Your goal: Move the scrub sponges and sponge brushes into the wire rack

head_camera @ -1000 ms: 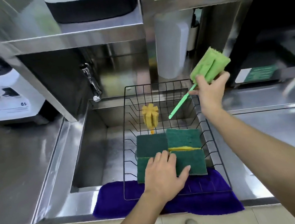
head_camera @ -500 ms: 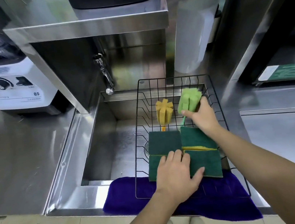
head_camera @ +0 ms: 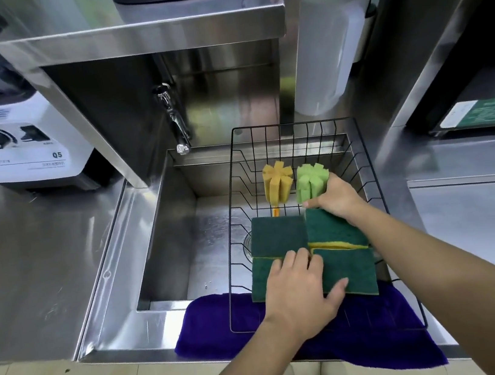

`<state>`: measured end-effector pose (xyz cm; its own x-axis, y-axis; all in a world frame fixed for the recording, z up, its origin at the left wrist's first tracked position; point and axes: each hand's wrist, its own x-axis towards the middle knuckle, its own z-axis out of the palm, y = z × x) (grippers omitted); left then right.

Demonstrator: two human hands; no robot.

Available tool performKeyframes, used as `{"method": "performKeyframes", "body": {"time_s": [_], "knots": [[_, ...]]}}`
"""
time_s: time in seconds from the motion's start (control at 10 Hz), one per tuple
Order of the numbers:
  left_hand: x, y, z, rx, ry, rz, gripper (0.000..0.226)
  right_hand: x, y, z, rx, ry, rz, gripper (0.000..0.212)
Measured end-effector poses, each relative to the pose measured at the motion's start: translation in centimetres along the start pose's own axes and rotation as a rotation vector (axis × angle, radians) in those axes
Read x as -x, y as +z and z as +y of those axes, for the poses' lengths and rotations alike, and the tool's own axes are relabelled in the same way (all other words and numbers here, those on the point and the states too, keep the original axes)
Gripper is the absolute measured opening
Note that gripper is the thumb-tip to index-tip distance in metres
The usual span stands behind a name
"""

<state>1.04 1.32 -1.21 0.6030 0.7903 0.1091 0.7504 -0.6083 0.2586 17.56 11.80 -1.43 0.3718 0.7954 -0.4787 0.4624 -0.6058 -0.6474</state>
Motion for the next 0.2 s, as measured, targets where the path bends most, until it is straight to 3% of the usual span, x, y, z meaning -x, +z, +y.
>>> {"method": "performKeyframes", "body": {"time_s": [0.2], "knots": [[0.0,-0.3,-0.2,0.03,0.016,0.01,0.05,0.2,-1.8,-0.8,-0.012,0.005,-0.099,0.081]]}}
